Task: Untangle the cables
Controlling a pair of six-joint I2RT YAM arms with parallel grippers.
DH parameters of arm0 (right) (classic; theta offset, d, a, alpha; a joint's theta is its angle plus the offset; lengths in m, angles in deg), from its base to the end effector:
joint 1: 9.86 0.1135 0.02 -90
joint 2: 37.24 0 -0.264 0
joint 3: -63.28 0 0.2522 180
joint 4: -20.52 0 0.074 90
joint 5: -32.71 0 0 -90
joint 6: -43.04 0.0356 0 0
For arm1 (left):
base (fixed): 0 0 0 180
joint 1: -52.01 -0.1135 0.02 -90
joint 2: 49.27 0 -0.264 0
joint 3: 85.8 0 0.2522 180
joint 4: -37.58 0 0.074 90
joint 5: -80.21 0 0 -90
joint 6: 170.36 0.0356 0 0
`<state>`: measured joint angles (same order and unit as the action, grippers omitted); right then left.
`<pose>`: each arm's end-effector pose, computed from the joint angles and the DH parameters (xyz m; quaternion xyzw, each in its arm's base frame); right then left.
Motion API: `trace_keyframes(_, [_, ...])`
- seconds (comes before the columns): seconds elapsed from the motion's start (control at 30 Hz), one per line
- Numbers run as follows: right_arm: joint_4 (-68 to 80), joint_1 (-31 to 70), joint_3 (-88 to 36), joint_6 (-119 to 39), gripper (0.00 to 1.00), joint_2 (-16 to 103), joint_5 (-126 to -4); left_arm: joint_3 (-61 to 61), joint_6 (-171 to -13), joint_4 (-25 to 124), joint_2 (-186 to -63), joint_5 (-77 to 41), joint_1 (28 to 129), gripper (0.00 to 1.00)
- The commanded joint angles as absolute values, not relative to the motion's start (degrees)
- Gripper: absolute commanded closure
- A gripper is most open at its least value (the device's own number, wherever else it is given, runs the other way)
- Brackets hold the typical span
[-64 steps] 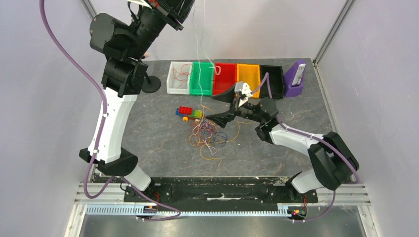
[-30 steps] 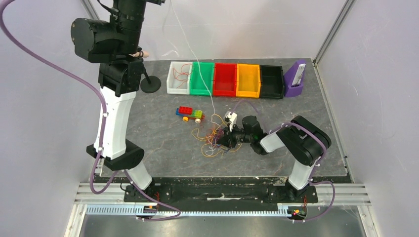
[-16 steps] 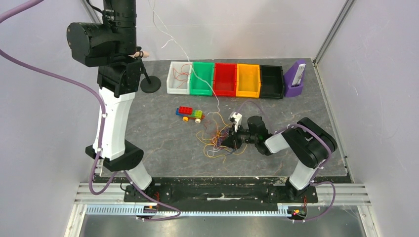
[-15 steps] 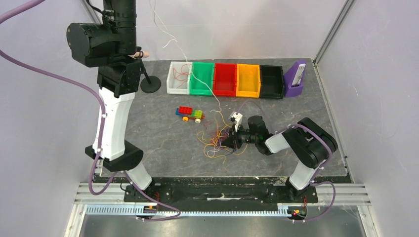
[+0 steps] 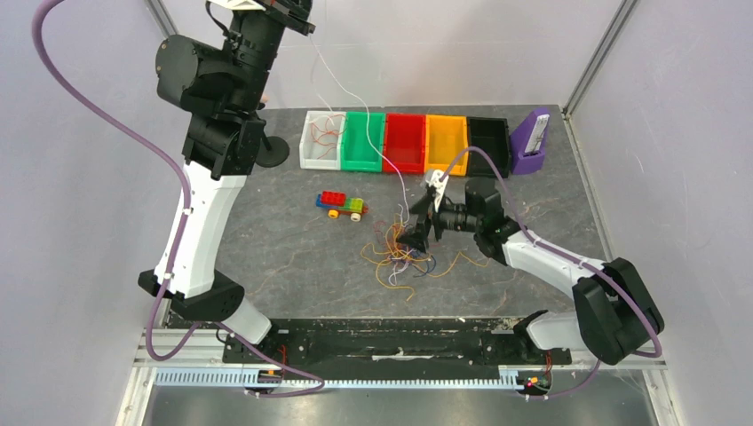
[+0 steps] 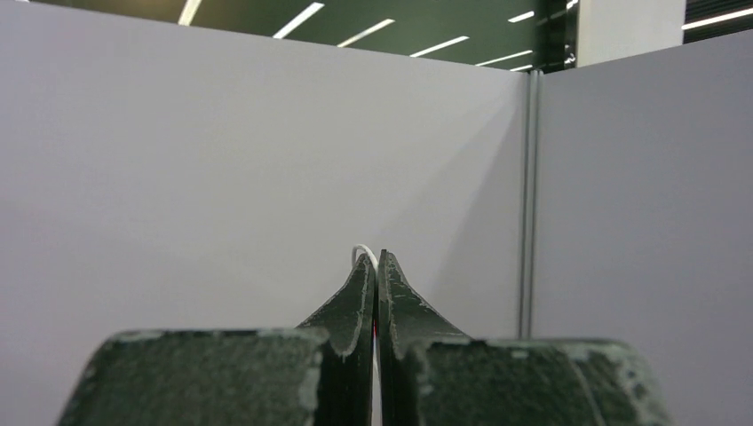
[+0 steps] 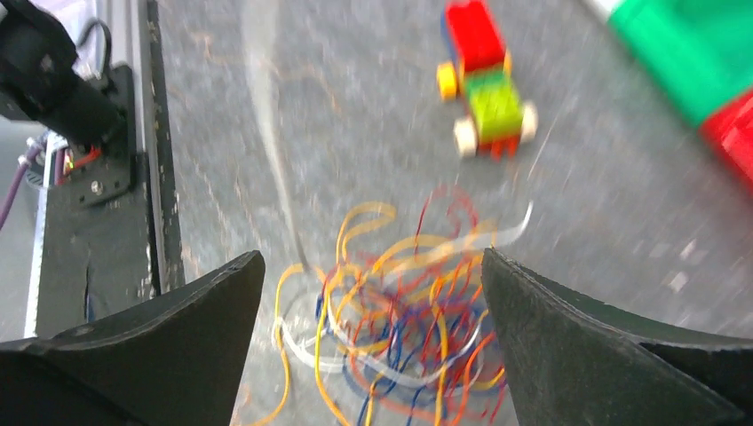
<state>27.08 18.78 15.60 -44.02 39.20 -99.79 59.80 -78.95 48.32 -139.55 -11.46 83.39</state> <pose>0.2272 0.1515 0.2109 -0.3691 0.7092 0.4309 0.4183 0.2068 -0.1273 0.6618 0.1219 0.3665 -0.2439 0.8896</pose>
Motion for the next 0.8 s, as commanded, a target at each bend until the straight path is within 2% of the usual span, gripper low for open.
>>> trace_keyframes(0.0, [24.6,18.7,6.1,-47.1,0.03,38.3,-103.3,59.7,-87.3,50.1,-139.4,-15.0,83.7,0.98])
trace_keyframes(0.13, [31.2,18.7,1.6,-40.7,0.03,41.7,-101.6,58.2,-89.5,50.5,-139.0,-16.9,83.7,0.98])
trace_keyframes(0.2, [35.6,18.7,-0.1,-38.1,0.08,43.8,-100.7,57.8,-89.7,50.9,-138.8,-17.1,83.7,0.98])
trace_keyframes(0.23, [37.2,18.7,-1.0,-37.2,0.14,44.9,-101.0,57.8,-89.6,51.1,-138.9,-16.9,83.7,0.98])
trace_keyframes(0.33, [37.6,18.7,-4.8,-35.7,0.40,47.6,-102.8,57.8,-88.6,52.9,-138.9,-16.5,83.7,0.98])
trace_keyframes(0.37, [37.7,18.6,-5.7,-35.3,0.56,48.1,-103.5,57.8,-88.3,53.3,-138.9,-16.3,83.7,0.98])
trace_keyframes(0.43, [39.0,18.5,-6.7,-34.3,0.98,48.0,-105.8,57.1,-87.0,54.5,-138.6,-16.2,83.7,0.98])
trace_keyframes(0.57, [43.6,16.3,-7.1,-30.7,1.00,44.3,-106.0,52.1,-82.0,62.5,-137.2,-17.7,83.5,0.98])
trace_keyframes(0.67, [49.0,13.2,-7.8,-25.0,1.00,41.4,-106.5,44.6,-74.4,73.2,-135.7,-26.9,83.5,0.98])
trace_keyframes(0.77, [52.5,11.5,-8.7,-19.5,1.00,39.5,-107.5,34.1,-73.9,77.5,-133.8,-33.9,83.5,0.98])
